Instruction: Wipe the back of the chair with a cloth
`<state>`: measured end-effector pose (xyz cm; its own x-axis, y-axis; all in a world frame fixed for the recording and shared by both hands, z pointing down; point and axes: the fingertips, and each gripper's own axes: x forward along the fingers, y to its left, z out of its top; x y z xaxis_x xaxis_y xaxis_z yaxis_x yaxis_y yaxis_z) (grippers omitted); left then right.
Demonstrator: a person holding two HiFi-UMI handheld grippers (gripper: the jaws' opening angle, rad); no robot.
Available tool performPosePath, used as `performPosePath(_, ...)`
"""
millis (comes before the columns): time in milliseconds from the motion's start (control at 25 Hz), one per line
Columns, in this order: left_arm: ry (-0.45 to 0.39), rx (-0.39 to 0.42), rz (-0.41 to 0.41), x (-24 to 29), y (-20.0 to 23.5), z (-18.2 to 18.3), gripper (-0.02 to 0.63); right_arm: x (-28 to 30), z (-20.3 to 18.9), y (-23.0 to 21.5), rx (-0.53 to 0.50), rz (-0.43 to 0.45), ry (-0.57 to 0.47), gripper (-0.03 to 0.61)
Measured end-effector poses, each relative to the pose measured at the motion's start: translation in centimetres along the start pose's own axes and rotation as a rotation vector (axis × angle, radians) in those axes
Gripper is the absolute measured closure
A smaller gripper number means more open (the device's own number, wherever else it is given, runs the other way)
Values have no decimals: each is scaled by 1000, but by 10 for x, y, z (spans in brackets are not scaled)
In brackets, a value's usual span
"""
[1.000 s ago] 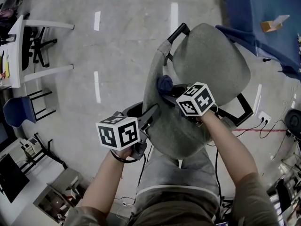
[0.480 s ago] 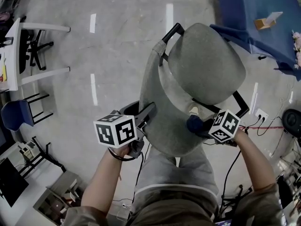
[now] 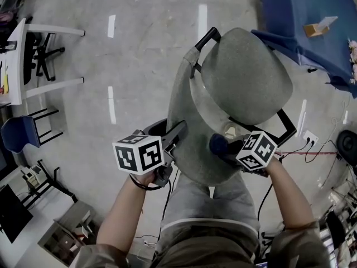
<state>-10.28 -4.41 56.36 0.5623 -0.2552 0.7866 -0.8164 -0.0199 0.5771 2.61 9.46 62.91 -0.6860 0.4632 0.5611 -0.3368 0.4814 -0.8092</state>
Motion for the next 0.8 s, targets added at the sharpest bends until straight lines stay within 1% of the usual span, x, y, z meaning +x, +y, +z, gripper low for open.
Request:
performPosePath(120,-6,-5,3,0,0,1,414,15,52,0,-51,6,-69,479)
performPosePath(240,-11,-10,3,0,0,1,414,16,110,-6,-74,10,-175,479)
performPosePath(360,-17,-16,5,0,1,1,416,11,150,-21,-127,-52,-214,477)
performPosePath(440,-19,-18,6,0,1,1,416,5,167,-29,-146,-84,-251,476)
performPosePath(600,-21,-20,9,-1,1,2,417,-11,200,-37,-92,-134,-420,476)
performPosePath(680,-19,-18,12,-1,1,2,417,-12,207,-38,-82,-166,-455,476)
performPosePath(720,-18,-17,13,0,1,2,417,-11,205,-35,-69,-162,-456,476)
performPosePath(800,-19,-18,15,0,2,2,417,-3,192,-24,-20,-107,-446,477)
